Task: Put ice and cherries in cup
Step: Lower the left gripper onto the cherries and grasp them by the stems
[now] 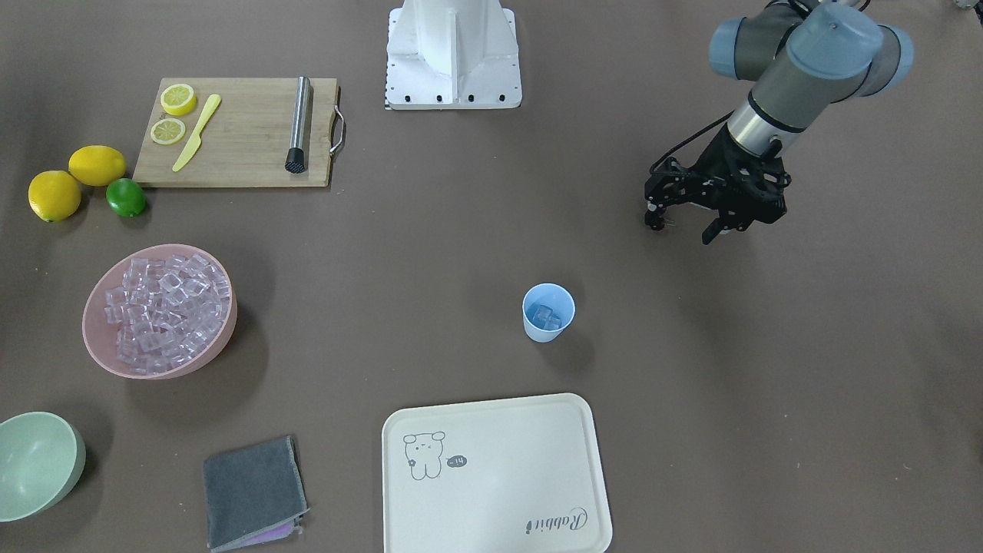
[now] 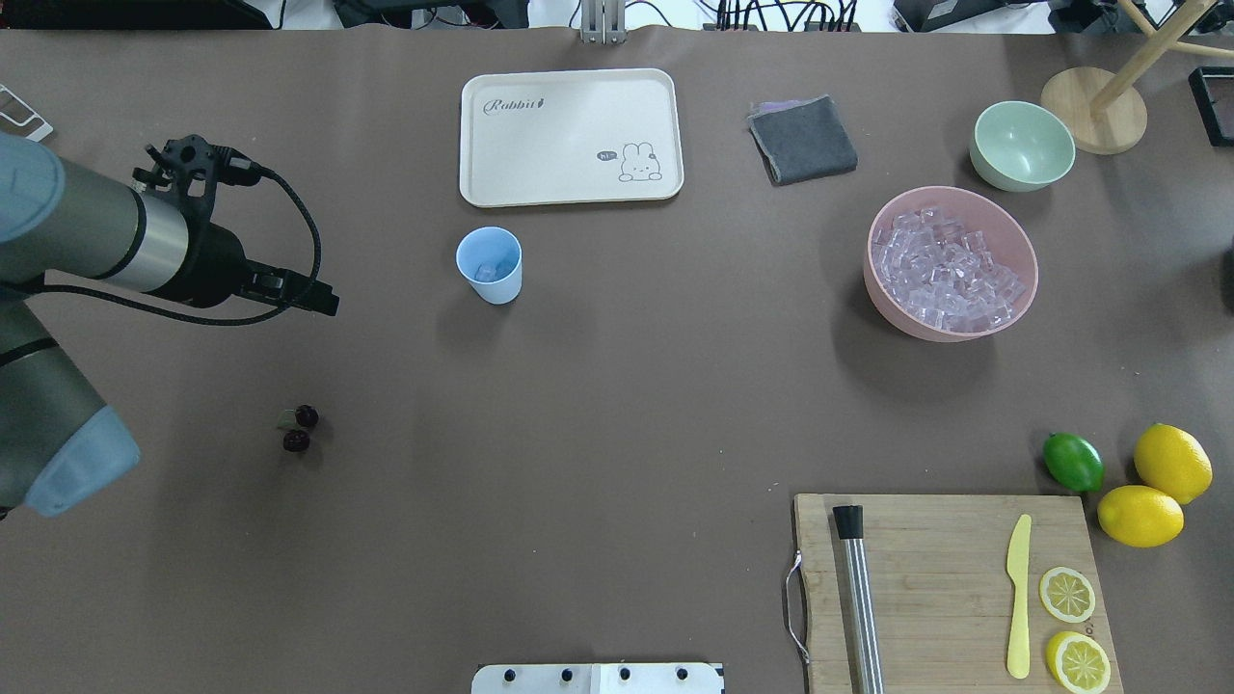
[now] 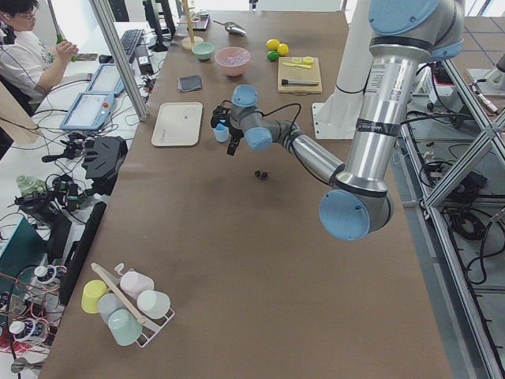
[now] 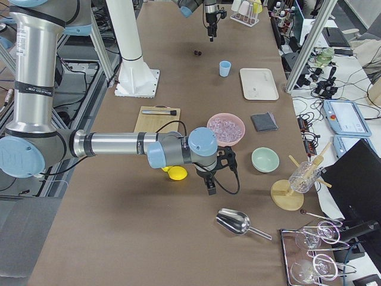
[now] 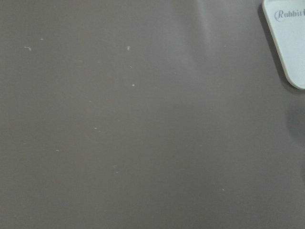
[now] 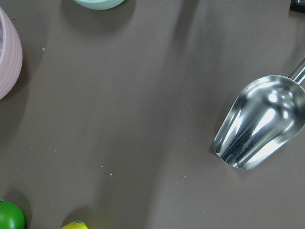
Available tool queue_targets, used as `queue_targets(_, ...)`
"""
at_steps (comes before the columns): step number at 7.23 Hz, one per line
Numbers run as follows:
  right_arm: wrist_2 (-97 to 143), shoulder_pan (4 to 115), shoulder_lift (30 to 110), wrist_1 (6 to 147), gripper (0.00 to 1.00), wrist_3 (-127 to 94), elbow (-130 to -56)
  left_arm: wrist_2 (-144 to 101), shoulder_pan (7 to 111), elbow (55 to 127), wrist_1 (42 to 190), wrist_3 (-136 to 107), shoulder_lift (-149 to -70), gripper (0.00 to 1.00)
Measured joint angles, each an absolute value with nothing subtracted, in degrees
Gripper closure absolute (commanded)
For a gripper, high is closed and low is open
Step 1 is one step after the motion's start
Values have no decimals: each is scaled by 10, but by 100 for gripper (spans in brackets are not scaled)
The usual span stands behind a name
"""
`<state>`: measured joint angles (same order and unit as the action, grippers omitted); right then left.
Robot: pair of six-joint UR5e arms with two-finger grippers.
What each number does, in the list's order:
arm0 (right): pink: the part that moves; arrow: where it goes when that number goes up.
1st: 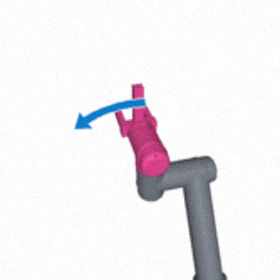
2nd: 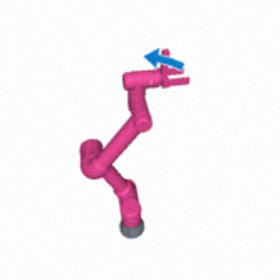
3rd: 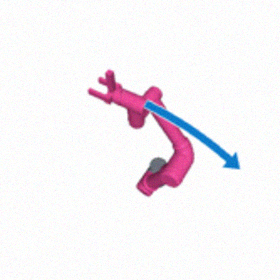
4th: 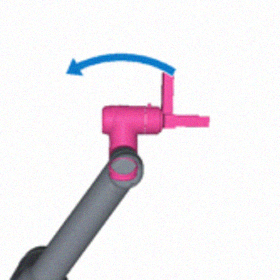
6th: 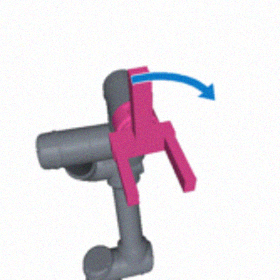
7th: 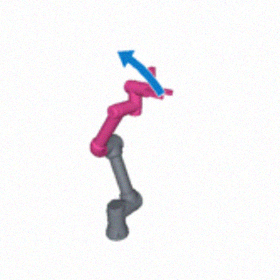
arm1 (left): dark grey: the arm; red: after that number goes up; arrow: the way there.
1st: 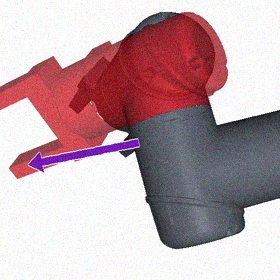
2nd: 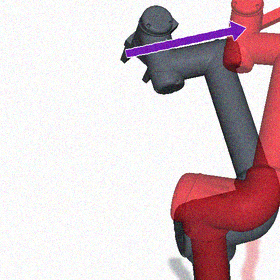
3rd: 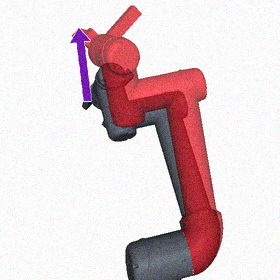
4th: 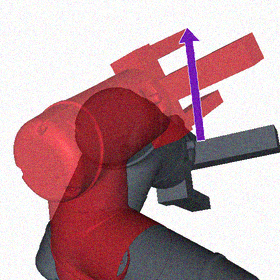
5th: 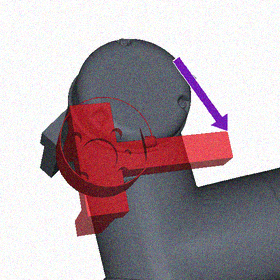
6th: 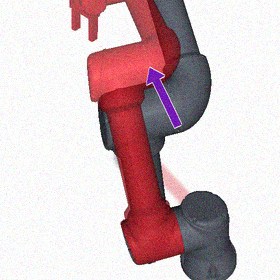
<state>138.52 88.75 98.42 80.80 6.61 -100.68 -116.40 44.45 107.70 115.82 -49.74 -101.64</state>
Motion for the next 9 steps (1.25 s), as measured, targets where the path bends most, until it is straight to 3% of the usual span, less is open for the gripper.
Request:
queue_targets(3, 1384, 891, 977, 820, 2, 66, -1013, -1090, 388, 1082, 1163, -515, -967, 3)
queue_targets(6, 1384, 891, 973, 820, 2, 65, -1017, -1080, 351, 1085, 1164, -560, -947, 11)
queue_targets(9, 1380, 891, 979, 818, 2, 68, -1017, -1046, 321, 1074, 1163, -568, -943, 40)
